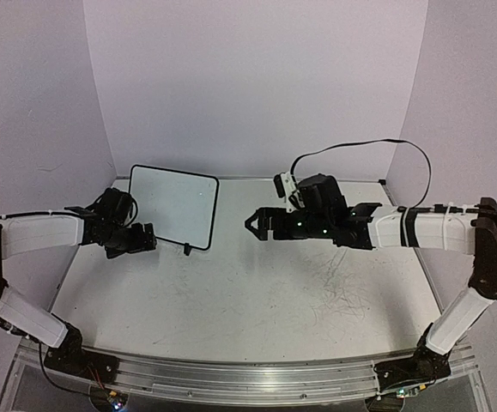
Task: Write a sentence on the whiteboard
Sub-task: Move the whiteboard to the corner of the board.
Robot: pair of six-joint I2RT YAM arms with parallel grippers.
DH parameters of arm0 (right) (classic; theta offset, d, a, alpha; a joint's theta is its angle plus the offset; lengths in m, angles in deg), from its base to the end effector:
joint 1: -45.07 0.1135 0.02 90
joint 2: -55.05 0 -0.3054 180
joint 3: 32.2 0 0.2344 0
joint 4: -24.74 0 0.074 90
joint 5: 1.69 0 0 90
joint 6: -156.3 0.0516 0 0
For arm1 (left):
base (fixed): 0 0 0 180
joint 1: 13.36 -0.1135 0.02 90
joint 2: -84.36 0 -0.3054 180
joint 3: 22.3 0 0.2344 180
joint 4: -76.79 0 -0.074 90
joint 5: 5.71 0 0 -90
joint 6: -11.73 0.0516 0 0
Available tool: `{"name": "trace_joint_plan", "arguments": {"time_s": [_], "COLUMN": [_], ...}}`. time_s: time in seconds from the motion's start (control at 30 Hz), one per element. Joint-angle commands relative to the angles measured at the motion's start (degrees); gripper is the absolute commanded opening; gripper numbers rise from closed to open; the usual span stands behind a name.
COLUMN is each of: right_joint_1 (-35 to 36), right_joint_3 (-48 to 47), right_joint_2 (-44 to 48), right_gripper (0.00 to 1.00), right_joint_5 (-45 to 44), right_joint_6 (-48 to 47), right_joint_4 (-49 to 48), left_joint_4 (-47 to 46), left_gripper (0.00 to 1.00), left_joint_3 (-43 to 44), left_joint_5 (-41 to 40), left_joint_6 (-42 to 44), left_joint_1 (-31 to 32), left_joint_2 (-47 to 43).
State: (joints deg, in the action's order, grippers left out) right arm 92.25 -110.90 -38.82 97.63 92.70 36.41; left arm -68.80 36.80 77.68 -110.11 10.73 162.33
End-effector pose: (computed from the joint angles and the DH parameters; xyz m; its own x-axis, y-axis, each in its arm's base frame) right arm 0.2510 0.2832 0.3005 -0.6404 -0.0455 -0.7667 -0.5998 0.6531 0.4622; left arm 0.2334 -0.0979 0.2360 -0.8024 -0.2153 -0.5566 -0.0950 0.9668 -0.2370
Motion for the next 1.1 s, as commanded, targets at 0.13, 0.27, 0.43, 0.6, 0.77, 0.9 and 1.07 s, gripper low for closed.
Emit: {"name": "trace_joint_plan", "arguments": {"time_s": [0.13,0.27,0.43,0.6,0.77,0.9,1.07], "right_joint_1": [7.63,8.29,8.21,8.22,8.22,8.17,8.03], "right_joint_3": [-5.34,-3.24,-5.54,-8.69,-8.56,-7.31,-5.73], "right_joint_2": [-0.08,1.5,1.77,0.17,0.7,2.02,3.5], "right_gripper": [0.98,0.98,0.98,0.98,0.98,0.98,0.98], "right_joint_5": [-9.0,-11.39,-13.49,-13.37,-13.07,-14.99,-15.94], "right_joint_6": [8.71,9.32,2.11,-3.21,-6.83,-8.65,-9.74], "right_joint_4": [-0.47,-0.52,1.32,2.28,2.23,1.94,1.78], "left_joint_4": [6.12,8.6,6.39,3.95,3.1,1.84,-1.13], "left_gripper": [0.98,0.91,0.81,0.7,0.58,0.56,0.5], "left_joint_3": [13.19,18.57,18.97,19.62,20.22,20.15,19.61], "left_joint_5": [1.08,0.77,1.88,4.65,4.31,1.48,0.93], "left_joint_6": [16.83,21.56,23.83,24.22,26.27,27.33,28.36], "left_joint_1": [-9.27,-9.41,-9.46,-9.45,-9.47,-9.45,-9.44], "left_joint_2": [11.7,20.32,22.23,22.85,26.06,26.61,27.48]}}
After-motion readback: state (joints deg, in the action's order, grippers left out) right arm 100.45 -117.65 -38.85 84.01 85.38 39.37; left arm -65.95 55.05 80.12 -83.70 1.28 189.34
